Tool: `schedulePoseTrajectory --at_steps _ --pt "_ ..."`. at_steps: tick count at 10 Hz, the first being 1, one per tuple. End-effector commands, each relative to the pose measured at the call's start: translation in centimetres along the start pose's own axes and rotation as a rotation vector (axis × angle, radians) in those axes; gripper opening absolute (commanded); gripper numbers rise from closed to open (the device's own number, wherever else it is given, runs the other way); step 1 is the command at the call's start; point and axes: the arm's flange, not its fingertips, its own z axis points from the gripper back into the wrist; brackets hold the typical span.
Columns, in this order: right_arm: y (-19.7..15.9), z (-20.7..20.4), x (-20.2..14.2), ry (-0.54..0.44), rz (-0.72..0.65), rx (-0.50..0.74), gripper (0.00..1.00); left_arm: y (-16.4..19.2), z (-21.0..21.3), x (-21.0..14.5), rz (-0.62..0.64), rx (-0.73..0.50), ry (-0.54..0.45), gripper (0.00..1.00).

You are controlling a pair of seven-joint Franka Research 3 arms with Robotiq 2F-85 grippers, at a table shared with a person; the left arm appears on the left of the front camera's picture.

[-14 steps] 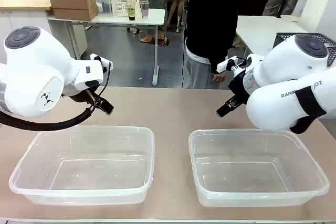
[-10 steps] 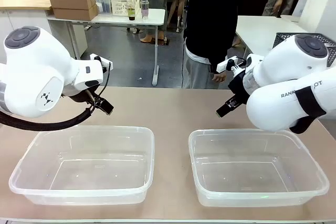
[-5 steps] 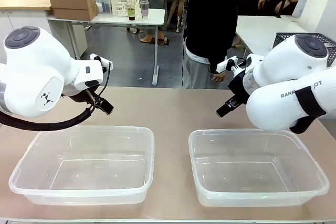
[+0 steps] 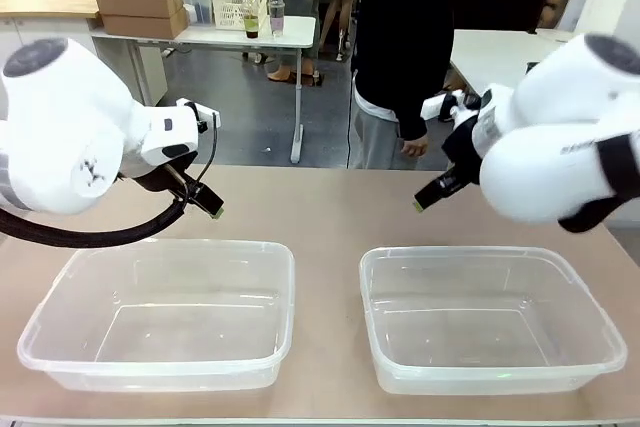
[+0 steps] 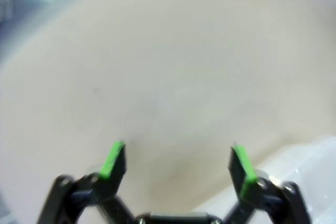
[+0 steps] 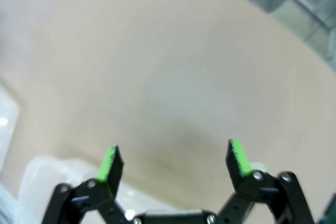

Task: Sort the waste into each basket.
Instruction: Pick up the Organizing box on the left side of the table and lift it.

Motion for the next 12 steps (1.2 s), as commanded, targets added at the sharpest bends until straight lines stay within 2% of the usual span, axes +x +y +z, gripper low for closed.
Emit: schedulePoseTrajectory --at_steps 1,2,3,4,5,6,7,8,9,10,11,12 --pt "2.5 12.3 -4.2 -0.039 -0.141 0.067 1.0 0.2 12.0 -6.4 -0.153 -0.151 -0.113 1.0" --pt "3.5 14.9 -6.8 -0.062 -0.179 0.008 1.0 -0.6 14.5 -8.5 -0.209 -0.235 -0.165 1.0" --pt "4.3 14.5 -8.3 -0.044 -0.18 -0.105 1.0 -1.8 15.0 -9.6 -0.241 -0.14 -0.146 1.0" --pt "2.2 11.3 -0.8 -0.031 -0.118 0.046 1.0 -0.3 10.6 0.7 -0.151 -0.152 -0.122 1.0" --pt "2.2 11.3 -0.8 -0.031 -0.118 0.046 1.0 -0.3 10.6 0.7 -0.151 -0.152 -0.122 1.0" --pt "3.7 16.4 -2.8 -0.057 -0.155 -0.006 1.0 -0.3 10.6 0.7 -0.151 -0.152 -0.122 1.0" --pt "2.5 15.3 -2.4 -0.059 -0.332 0.088 1.0 -0.1 14.7 -0.5 -0.19 -0.166 -0.143 1.0" --pt "0.6 16.9 -3.5 -0.128 -0.63 0.32 1.0 2.5 15.3 -1.4 -0.059 -0.479 -0.234 1.0" --pt "-2.2 18.4 -5.3 -0.165 -0.987 0.561 1.0 6.1 15.2 -3.0 0.125 -0.816 -0.305 1.0" --pt "-4.7 18.1 -6.8 -0.199 -1.164 0.764 1.0 9.1 13.8 -4.3 0.414 -0.983 -0.328 1.0" --pt "-6.3 16.9 -7.8 -0.239 -1.253 0.919 1.0 10.7 12.0 -4.9 0.652 -1.037 -0.34 1.0" --pt "-7.5 16.6 -8.2 -0.328 -1.308 1.018 1.0 11.7 11.1 -5.6 0.794 -1.103 -0.393 1.0"
